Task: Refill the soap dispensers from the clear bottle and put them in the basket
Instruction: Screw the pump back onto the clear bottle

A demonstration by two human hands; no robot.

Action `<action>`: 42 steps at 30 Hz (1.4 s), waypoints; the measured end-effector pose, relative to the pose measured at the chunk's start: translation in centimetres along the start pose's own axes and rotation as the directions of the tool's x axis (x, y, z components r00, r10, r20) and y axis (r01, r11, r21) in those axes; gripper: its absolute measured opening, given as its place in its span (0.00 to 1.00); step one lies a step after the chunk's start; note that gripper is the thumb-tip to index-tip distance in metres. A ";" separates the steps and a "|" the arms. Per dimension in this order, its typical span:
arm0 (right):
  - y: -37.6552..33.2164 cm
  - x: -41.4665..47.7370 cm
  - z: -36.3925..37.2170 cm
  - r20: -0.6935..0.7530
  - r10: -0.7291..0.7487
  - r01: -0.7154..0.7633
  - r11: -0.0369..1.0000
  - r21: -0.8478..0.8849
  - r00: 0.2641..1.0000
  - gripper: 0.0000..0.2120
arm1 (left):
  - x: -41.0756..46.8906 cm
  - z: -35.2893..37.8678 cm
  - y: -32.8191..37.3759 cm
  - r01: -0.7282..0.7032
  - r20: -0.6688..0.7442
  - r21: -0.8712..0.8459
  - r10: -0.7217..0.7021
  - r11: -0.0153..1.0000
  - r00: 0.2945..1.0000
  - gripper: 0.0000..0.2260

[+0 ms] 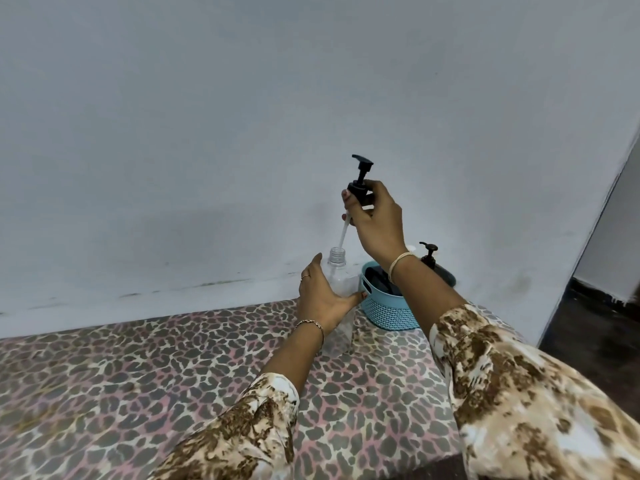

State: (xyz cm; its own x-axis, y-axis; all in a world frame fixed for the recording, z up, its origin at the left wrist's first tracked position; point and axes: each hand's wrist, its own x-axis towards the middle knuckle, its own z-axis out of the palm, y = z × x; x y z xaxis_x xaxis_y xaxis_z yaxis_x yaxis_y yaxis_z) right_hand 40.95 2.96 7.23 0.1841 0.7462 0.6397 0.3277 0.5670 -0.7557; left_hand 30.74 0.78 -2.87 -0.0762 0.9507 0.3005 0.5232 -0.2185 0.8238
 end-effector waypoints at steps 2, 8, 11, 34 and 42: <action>0.9 -0.2 0.4 0.055 0.018 -0.017 1.000 -0.024 0.998 0.09 | 0.1 0.2 -0.3 -0.001 -0.013 -0.013 0.001 1.000 1.000 0.51; 2.5 -1.4 0.9 0.223 0.085 -0.067 0.994 -0.090 0.971 0.10 | 0.1 -0.1 -1.2 -0.021 -0.023 -0.046 0.020 0.999 1.000 0.48; 2.6 -2.1 0.8 0.273 0.115 -0.099 0.992 -0.073 0.955 0.10 | 0.1 -0.8 -1.4 -0.056 -0.009 -0.030 0.055 0.998 0.998 0.46; -1.0 -8.2 4.9 0.516 0.122 -0.262 0.943 0.207 0.848 0.17 | -5.4 -9.0 -4.2 -0.095 -0.046 -0.059 0.093 0.994 0.995 0.36; -1.4 -9.2 5.4 0.546 0.119 -0.275 0.938 0.212 0.829 0.14 | -6.3 -9.8 -5.0 -0.104 -0.051 -0.124 0.099 0.987 0.994 0.35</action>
State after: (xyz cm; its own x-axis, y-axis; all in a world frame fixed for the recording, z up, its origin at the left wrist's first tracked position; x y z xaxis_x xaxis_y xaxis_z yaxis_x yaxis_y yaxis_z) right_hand 33.74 -2.84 1.61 -0.3145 0.8768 0.3636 0.0604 0.4008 -0.9142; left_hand 20.35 -6.26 -4.14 -0.0676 0.9120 0.4046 0.4185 -0.3422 0.8413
